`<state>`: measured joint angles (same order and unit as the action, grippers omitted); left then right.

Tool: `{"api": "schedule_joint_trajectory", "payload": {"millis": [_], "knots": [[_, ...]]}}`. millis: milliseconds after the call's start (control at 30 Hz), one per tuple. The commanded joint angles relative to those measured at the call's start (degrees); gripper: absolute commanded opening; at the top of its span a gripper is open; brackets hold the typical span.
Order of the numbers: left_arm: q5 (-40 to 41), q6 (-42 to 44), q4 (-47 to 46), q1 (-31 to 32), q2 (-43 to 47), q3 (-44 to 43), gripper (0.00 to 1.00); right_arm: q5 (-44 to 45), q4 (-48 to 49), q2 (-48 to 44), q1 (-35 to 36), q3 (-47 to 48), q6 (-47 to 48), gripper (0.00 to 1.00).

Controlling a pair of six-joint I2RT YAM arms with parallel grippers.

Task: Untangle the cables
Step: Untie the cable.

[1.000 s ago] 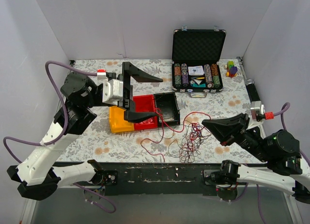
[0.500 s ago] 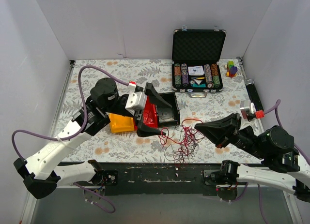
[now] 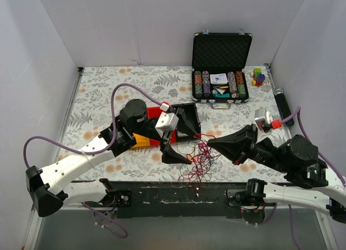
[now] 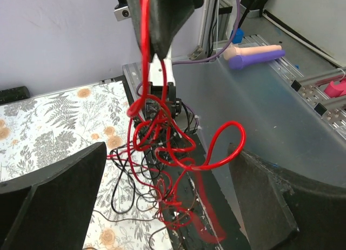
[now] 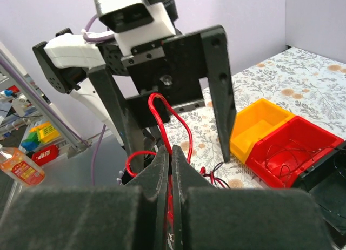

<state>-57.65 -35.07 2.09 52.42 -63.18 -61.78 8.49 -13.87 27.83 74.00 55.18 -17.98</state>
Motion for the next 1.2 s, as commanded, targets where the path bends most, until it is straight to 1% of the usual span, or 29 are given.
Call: {"api": "schedule_joint_trajectory", "payload": {"millis": [0, 67, 100, 133, 233, 300, 467, 667, 700, 767, 800, 833, 867, 900, 1033, 1167], "knots": [[1.31, -3.51, -9.2, 1.19, -0.63, 0.34, 0.9, -3.04, 5.26, 1.87, 0.36, 3.53, 0.57, 0.01], [0.35, -2.55, -9.47, 1.71, -1.07, -0.27, 0.79, -3.3, 4.99, 2.4, 0.27, 3.88, 0.75, 0.01], [-0.09, -2.2, -9.47, 1.89, -1.07, -0.62, 0.7, -3.57, 4.99, 2.57, 0.36, 3.97, 0.75, 0.01], [-0.27, -2.11, -9.47, 2.33, -1.24, -1.15, 0.55, -3.48, 4.99, 2.4, 0.36, 3.97, 0.84, 0.01], [-0.54, -2.11, -9.56, 3.21, -1.77, -1.85, 0.38, -3.31, 5.25, 2.14, 0.27, 3.8, 0.93, 0.01], [-1.15, -2.2, -9.56, 3.91, -2.04, -2.12, 0.36, -2.78, 5.34, 1.79, 0.27, 3.62, 1.01, 0.01], [-2.56, -2.37, -9.47, 5.49, -3.09, -2.03, 0.37, -2.43, 5.78, 1.43, 0.27, 3.8, 1.19, 0.01], [0.87, 0.79, -9.38, 6.29, -4.06, -0.19, 0.37, -3.39, 7.01, 1.52, 0.27, 4.41, 1.37, 0.01], [1.22, 1.05, -9.64, 6.37, -4.23, -0.18, 0.35, -3.48, 7.27, 1.61, 0.36, 4.41, 1.37, 0.01], [2.01, 1.49, -10.26, 6.99, -4.41, 0.6, 0.29, -3.66, 7.63, 1.7, 0.27, 4.24, 1.28, 0.01], [2.27, 1.76, -10.35, 7.16, -4.5, 0.87, 0.23, -3.48, 7.8, 1.7, 0.27, 4.15, 1.28, 0.01], [2.54, 1.93, -10.35, 7.43, -4.5, 1.22, 0.17, -3.48, 8.15, 1.52, 0.27, 4.06, 1.19, 0.01], [2.98, 1.93, -10.26, 7.69, -4.41, 1.66, 0.07, -3.31, 8.5, 1.35, 0.27, 3.97, 1.19, 0.01], [3.41, 1.93, -10.26, 7.87, -4.41, 2.18, 0.0, -2.87, 8.68, 1.34, 0.27, 3.97, 1.19, 0.01], [3.33, 3.42, -7.72, 8.13, -3.45, 2.8, 0.0, 0.55, 7.28, -0.23, 0.36, 4.85, 1.8, 0.01], [3.59, 6.59, -3.15, 8.13, -1.69, 3.07, 0.06, 5.65, 6.49, -3.74, 0.27, 6.34, 3.47, 0.01]]}}
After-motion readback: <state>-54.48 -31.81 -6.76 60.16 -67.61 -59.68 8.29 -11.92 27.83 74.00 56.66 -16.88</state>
